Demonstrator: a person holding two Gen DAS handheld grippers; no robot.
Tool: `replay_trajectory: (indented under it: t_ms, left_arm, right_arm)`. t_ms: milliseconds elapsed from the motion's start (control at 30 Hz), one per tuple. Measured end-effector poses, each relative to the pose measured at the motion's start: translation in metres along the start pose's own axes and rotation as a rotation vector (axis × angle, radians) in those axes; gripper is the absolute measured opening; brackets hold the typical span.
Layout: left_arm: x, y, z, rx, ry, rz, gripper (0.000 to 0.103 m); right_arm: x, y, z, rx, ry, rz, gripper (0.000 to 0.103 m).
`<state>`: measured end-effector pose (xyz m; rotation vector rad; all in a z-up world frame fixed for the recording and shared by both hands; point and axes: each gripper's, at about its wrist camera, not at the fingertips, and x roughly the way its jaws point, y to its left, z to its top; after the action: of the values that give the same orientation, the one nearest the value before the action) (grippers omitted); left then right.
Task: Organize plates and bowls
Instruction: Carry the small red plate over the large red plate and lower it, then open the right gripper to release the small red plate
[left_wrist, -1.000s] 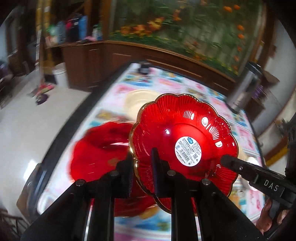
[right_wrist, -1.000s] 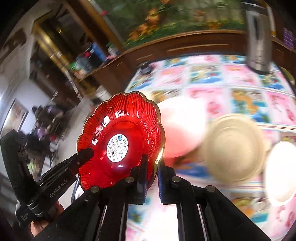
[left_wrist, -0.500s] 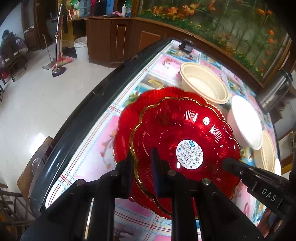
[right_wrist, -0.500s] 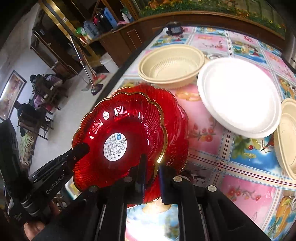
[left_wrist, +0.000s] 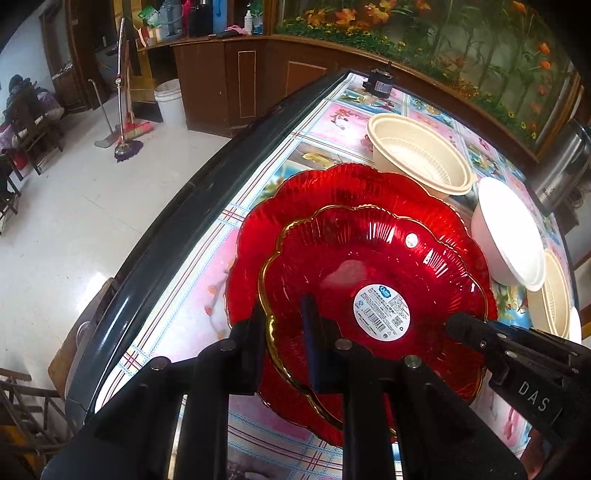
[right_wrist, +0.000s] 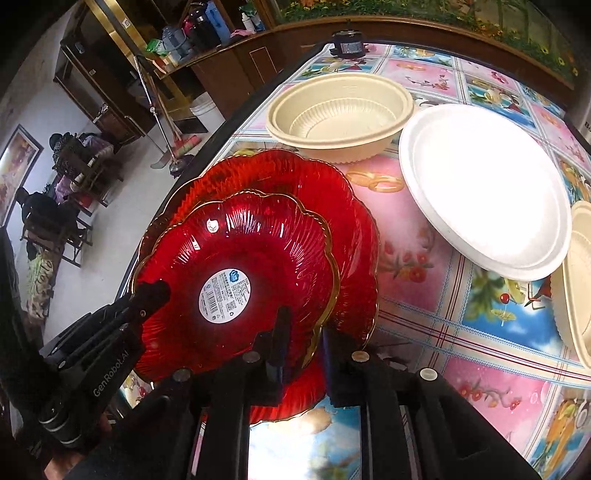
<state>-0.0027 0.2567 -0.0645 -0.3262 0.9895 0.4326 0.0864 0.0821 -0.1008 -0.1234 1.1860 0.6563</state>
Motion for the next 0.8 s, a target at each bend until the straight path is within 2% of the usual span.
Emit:
replay_trajectory:
  t_ms: [500, 700, 800]
  left_arm:
    - [0.009, -0.006, 0.005, 0.025, 0.016, 0.060, 0.017]
    - [0.010, -0.007, 0.006, 0.022, 0.022, 0.063, 0.020]
    - [0.010, -0.008, 0.006, 0.025, 0.037, 0.059, 0.021]
  right_arm:
    - [0.009, 0.006, 0.005, -0.031, 0.014, -0.060, 0.022]
    - [0.012, 0.007, 0.007, -0.034, 0.023, -0.064, 0.024]
    - [0.009, 0.010, 0.008, -0.041, 0.020, -0.061, 0.032]
